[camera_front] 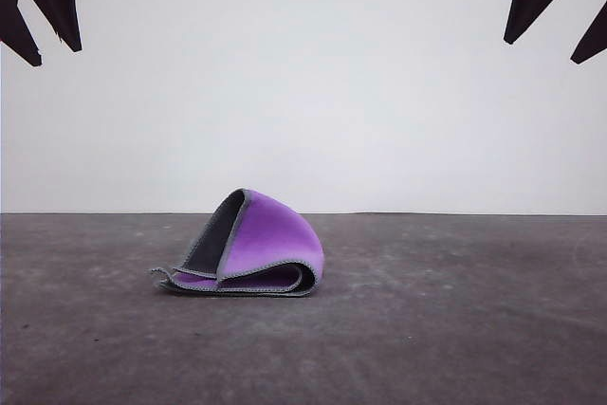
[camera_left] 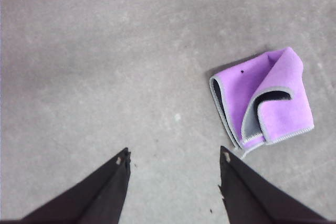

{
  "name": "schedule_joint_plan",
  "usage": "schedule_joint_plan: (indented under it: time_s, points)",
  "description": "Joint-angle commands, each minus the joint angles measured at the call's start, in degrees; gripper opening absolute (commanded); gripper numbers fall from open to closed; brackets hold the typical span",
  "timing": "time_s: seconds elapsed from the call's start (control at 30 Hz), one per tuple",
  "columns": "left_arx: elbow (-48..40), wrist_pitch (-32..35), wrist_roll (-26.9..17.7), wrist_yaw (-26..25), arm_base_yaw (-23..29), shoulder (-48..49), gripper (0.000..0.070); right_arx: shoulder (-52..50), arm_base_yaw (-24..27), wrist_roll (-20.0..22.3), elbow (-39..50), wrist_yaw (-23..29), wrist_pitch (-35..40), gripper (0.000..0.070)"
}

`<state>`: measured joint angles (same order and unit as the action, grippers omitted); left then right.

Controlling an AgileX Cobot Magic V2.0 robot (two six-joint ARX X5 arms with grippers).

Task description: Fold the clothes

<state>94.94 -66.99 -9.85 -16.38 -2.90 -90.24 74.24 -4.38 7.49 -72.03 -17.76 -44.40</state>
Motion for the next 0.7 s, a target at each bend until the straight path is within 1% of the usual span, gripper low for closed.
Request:
schedule_joint_plan:
  time_s: [0.0,0.13,0.17,0.2,0.23,0.27,0.3,0.33,0.37,0.4,0.6,0.67]
  points:
    - [1.09,0.80,-0.61,0.07,-0.07,-0.52,0.0325,0.59,0.22,0.50,-1.03,0.02,0.17,0.0620]
    - [1.09,0.77,-0.61,0.07,-0.07,-0.52,0.0324,0.59,0.22,0.43,-1.03,0.02,0.16,0.0614]
    - [1.09,0.77,-0.60,0.06,-0.07,-0.52,0.0324,0.59,0.22,0.36,-1.03,0.02,0.15,0.0608]
    - [1.09,0.77,-0.59,0.04,-0.07,-0.52,0.0321,0.59,0.22,0.25,-1.03,0.02,0.15,0.0587]
    - [1.09,0.76,-0.61,0.04,-0.07,-0.52,0.0311,0.59,0.20,0.08,-1.03,0.01,0.12,0.0518]
    - [1.09,0.72,-0.61,0.05,-0.07,-0.52,0.0285,0.59,0.20,0.04,-1.03,0.01,0.10,0.0398]
    - [1.09,0.68,-0.62,0.07,-0.07,-0.52,0.0239,0.59,0.20,0.07,-1.03,0.02,0.08,0.0249]
    - [1.09,0.67,-0.66,0.07,-0.07,-0.52,0.0154,0.59,0.20,0.10,-1.03,0.04,0.07,0.0101]
    - [1.09,0.66,-0.85,0.07,-0.07,-0.52,0.0069,0.59,0.20,0.16,-1.03,0.05,0.03,0.0027]
    - [1.09,0.65,-1.08,0.07,-0.07,-0.52,0.0001,0.59,0.20,0.22,-1.03,0.07,-0.05,0.0000]
    - [1.09,0.50,-1.25,0.07,-0.07,-0.52,0.0010,0.58,0.20,0.45,-1.03,0.34,-0.49,0.0001]
    - [1.09,-0.05,-1.33,0.13,-0.07,-0.49,0.0010,0.44,0.19,0.50,-1.03,1.12,-0.85,0.0001]
